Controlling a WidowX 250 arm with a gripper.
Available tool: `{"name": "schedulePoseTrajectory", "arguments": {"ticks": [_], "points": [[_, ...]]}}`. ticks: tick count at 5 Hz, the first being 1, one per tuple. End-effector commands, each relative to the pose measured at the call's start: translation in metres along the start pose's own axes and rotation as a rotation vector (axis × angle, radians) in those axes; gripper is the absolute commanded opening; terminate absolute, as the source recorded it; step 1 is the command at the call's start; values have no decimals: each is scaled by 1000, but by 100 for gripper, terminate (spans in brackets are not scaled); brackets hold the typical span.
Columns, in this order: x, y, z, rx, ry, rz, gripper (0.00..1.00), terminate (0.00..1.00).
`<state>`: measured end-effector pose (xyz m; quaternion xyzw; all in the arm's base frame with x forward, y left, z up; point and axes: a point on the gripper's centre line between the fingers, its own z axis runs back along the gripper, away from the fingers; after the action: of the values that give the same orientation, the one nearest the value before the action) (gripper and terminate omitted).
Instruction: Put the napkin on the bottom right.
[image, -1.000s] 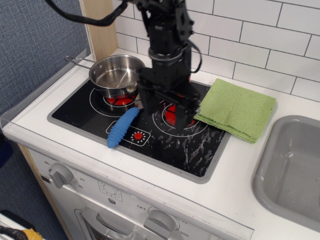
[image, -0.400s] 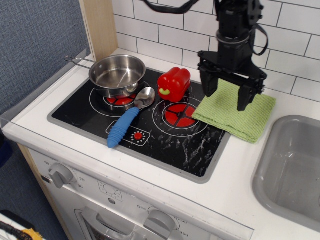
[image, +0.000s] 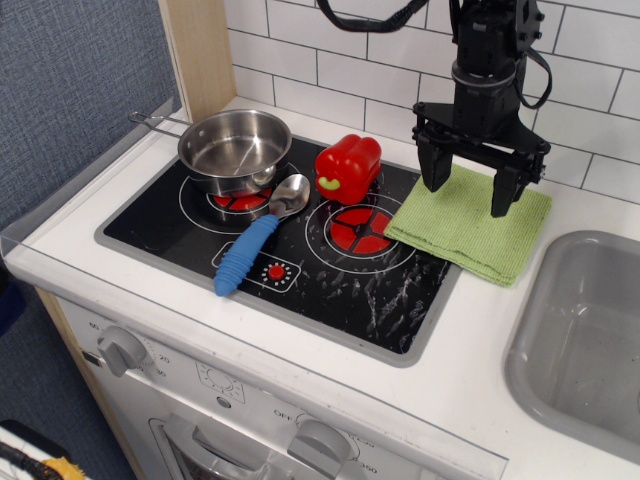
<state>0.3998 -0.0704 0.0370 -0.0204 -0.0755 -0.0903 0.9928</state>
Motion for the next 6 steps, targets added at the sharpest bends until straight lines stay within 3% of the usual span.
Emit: {"name": "schedulePoseTrajectory", "arguments": {"ticks": [1,3,6], "points": [[2,-6,-12,24,26,-31,100,0],[-37,-9,-34,70,124,-95,100,0],[-97,8,-19,66,177,-113,100,0]]}}
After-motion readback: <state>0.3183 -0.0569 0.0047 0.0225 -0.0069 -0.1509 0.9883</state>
